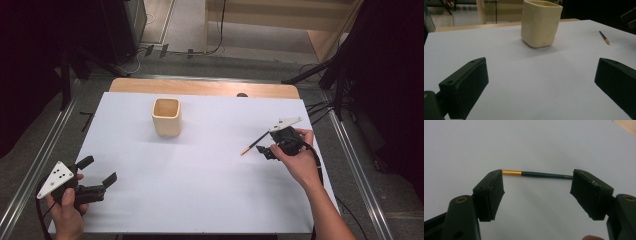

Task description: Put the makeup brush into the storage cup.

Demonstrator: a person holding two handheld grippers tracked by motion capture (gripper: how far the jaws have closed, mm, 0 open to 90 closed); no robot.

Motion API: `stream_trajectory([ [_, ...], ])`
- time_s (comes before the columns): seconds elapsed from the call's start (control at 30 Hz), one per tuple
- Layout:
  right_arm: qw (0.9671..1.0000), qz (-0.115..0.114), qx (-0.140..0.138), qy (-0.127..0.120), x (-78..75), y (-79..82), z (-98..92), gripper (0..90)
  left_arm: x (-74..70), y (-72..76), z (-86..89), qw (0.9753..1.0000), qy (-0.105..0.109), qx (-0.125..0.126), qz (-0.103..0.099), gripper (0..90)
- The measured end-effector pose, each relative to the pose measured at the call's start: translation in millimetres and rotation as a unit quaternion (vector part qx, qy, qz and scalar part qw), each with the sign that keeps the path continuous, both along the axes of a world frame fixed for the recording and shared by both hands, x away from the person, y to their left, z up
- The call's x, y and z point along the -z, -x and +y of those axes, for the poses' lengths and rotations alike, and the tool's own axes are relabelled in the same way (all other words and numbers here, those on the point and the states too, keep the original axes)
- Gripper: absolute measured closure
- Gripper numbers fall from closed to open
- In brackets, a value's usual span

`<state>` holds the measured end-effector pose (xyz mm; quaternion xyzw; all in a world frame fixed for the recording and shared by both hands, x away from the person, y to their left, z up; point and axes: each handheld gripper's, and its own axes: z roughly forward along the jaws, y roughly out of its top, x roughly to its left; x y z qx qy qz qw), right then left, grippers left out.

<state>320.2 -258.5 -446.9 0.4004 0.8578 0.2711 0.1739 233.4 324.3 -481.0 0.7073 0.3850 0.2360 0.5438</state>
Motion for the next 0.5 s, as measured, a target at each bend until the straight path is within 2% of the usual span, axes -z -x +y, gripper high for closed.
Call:
stream_trajectory([
  [0.1,0.9996,0.014,-0.015,0.020,0.1,-9.1,4.2,30.1,-0.1,-0.1,-1.8,1.0000,-0.007,0.004,0.000,0.0],
  [0.3,0.9983,0.026,-0.032,0.041,-0.5,-21.0,7.0,33.8,0.1,-0.5,-3.5,0.9999,-0.012,0.009,0.002,0.0],
  [0.37,0.9970,0.031,-0.043,0.056,-1.5,-28.2,9.0,35.4,0.5,-0.9,-4.6,0.9998,-0.014,0.013,0.002,0.0],
  [0.47,0.9960,0.036,-0.050,0.065,-2.3,-32.7,10.8,37.0,0.5,-1.2,-4.9,0.9998,-0.016,0.015,0.003,0.0],
  [0.5,0.9946,0.045,-0.060,0.072,-2.5,-37.3,11.8,38.2,0.7,-1.3,-5.3,0.9998,-0.016,0.015,0.003,0.0],
])
